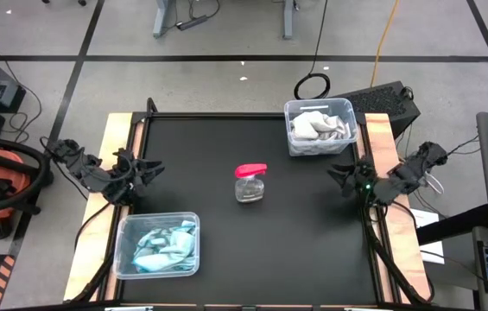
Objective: Sort microfiber towel by color & place in baskets
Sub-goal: Return to home position
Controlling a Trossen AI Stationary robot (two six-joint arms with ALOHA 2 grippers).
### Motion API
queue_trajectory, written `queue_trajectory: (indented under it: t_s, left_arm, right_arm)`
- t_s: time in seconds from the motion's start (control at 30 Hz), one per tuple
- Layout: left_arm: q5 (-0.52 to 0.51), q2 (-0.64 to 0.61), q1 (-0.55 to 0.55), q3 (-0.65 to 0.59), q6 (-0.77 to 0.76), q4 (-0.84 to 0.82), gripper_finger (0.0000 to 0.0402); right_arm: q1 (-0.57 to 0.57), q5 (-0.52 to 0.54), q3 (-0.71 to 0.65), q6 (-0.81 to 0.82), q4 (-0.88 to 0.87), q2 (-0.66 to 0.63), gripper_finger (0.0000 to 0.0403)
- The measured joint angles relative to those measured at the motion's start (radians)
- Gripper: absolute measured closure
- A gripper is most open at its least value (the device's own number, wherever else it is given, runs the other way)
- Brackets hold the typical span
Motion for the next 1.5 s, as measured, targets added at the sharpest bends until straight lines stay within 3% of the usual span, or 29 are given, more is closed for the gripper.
queue_trajectory:
  t_s: [0.13, 0.43, 0.63, 1.03, 1.23, 1.5]
  left_arm:
    - [-0.001, -0.001, 0.000, -0.038, 0.011, 0.038, 0.0234]
    - [0.021, -0.001, 0.006, -0.139, 0.011, 0.145, 0.0234]
    - [0.079, -0.001, 0.024, -0.232, 0.032, 0.305, 0.0234]
    - [0.106, 0.002, 0.051, -0.234, 0.216, 0.326, 0.0234]
    - [0.105, 0.002, 0.051, -0.234, 0.223, 0.326, 0.0234]
    - [0.105, 0.002, 0.050, -0.234, 0.221, 0.331, 0.0234]
  right_arm:
    - [-0.012, 0.026, -0.048, -0.040, 0.145, 0.010, 0.0193]
    - [-0.047, 0.088, -0.051, -0.047, 0.138, -0.001, 0.0193]
    - [-0.048, 0.081, -0.051, -0.035, 0.138, -0.001, 0.0193]
    - [-0.048, 0.080, -0.050, -0.090, 0.131, -0.001, 0.0193]
    - [-0.048, 0.079, -0.050, -0.164, 0.132, -0.001, 0.0193]
    - [-0.048, -0.047, -0.050, -0.170, 0.138, -0.001, 0.0193]
